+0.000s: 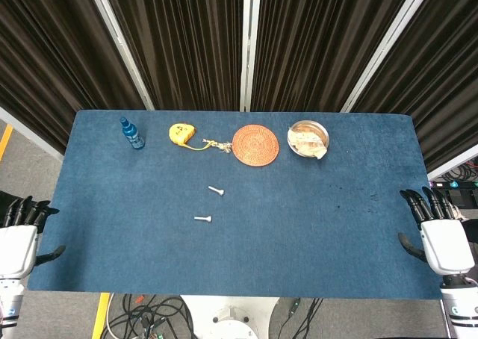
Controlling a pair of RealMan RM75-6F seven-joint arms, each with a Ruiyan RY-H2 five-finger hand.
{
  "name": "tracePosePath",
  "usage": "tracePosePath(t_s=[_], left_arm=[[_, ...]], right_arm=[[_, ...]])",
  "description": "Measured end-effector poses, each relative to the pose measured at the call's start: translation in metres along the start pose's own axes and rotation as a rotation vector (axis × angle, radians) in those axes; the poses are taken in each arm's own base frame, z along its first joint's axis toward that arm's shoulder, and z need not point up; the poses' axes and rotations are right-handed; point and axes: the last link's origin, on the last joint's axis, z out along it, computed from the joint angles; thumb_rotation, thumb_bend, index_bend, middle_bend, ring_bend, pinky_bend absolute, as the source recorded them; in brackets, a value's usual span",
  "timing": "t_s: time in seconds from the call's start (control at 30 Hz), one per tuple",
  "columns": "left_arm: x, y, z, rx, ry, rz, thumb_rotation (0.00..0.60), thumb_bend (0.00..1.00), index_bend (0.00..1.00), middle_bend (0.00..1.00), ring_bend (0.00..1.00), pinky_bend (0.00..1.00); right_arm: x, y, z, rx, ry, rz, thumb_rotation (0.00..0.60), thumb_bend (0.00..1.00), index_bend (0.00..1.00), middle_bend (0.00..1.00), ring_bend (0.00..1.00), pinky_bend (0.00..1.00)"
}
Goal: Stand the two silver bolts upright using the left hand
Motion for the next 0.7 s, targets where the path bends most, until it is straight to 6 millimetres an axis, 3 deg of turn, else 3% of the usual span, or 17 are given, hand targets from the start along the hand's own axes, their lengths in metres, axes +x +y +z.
tracePosePath(t_s=[0.17,0.37,0.57,0.7], left_arm=[[0.004,0.012,0.015,-0.077,-0.003,0.005,0.600,0.08,0.28,0.16,0.01,0.00],[0.008,0.042,0.053,-0.228,-0.038,0.000,0.600,0.10,0.29,0.17,0.01,0.00],[0.009,0.097,0.103,-0.423,-0.096,0.007,0.600,0.18,0.32,0.21,0.08,0.11],[0.003,0.147,0.137,-0.554,-0.132,0.031,0.600,0.22,0.37,0.25,0.11,0.12]], right_arm=[[0.002,-0.002,-0.001,0.013,0.004,-0.006,0.600,0.19,0.09,0.14,0.00,0.01],[0.005,-0.006,0.000,0.041,0.006,-0.014,0.600,0.19,0.09,0.14,0.00,0.01],[0.007,-0.008,-0.002,0.044,0.012,-0.022,0.600,0.19,0.09,0.14,0.00,0.01],[0.008,-0.007,-0.004,0.035,0.016,-0.027,0.600,0.19,0.09,0.14,0.00,0.01]])
